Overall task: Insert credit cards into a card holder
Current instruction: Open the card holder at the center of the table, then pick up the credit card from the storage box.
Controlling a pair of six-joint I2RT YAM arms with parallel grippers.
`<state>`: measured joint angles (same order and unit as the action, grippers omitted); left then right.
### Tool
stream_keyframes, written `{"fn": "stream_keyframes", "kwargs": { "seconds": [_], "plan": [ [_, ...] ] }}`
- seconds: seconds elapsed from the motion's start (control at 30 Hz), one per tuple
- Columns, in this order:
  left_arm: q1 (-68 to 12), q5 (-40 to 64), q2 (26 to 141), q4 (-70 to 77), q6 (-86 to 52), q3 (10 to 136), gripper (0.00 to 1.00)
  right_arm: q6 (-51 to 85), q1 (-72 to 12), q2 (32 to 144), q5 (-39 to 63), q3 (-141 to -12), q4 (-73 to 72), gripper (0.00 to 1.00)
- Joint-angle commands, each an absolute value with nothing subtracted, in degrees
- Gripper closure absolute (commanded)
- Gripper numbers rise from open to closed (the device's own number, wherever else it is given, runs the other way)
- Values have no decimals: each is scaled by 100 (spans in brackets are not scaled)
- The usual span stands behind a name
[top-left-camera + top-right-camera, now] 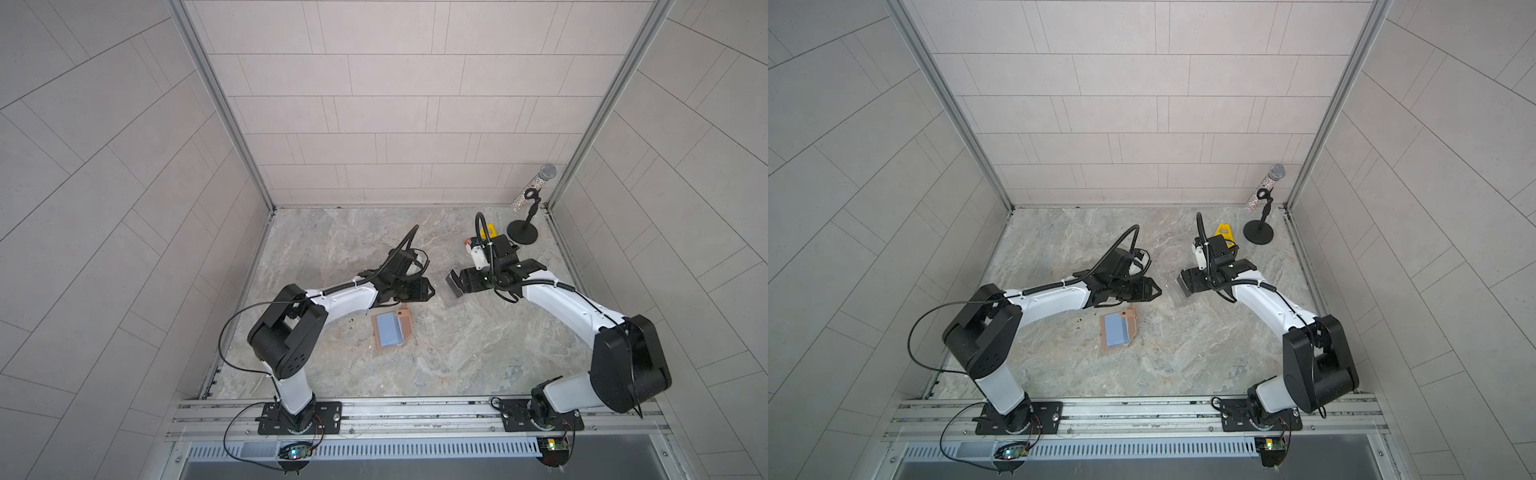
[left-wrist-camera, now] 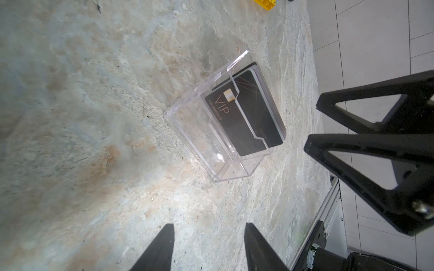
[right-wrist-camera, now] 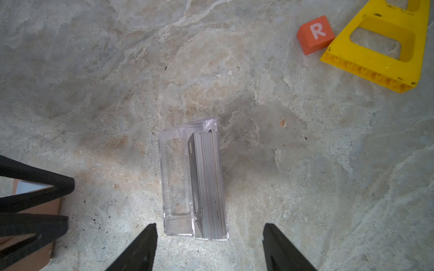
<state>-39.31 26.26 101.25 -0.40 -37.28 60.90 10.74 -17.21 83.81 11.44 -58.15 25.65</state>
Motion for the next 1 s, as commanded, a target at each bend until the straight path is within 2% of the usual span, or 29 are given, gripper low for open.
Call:
{"fn": "stream_keyframes", "kwargs": {
  "seconds": [0.0, 0.23, 0.4, 0.97],
  "plan": [
    [-3953, 2740, 10371, 158, -3923, 6298, 43, 853, -1670, 8588, 1195, -6052, 2791, 27],
    [-3963, 2696, 10732, 218, -4122, 6553, 37, 674, -1613, 9341, 1156, -6763, 3557, 27],
    [-3959, 2636, 10912, 157, -4279, 6710, 33, 622, -1608, 9529, 1153, -6881, 3603, 27],
    [-3990, 2262, 11421, -369, -4395, 7427, 30, 650, -1529, 9827, 1161, -7092, 3602, 31]
  ]
}}
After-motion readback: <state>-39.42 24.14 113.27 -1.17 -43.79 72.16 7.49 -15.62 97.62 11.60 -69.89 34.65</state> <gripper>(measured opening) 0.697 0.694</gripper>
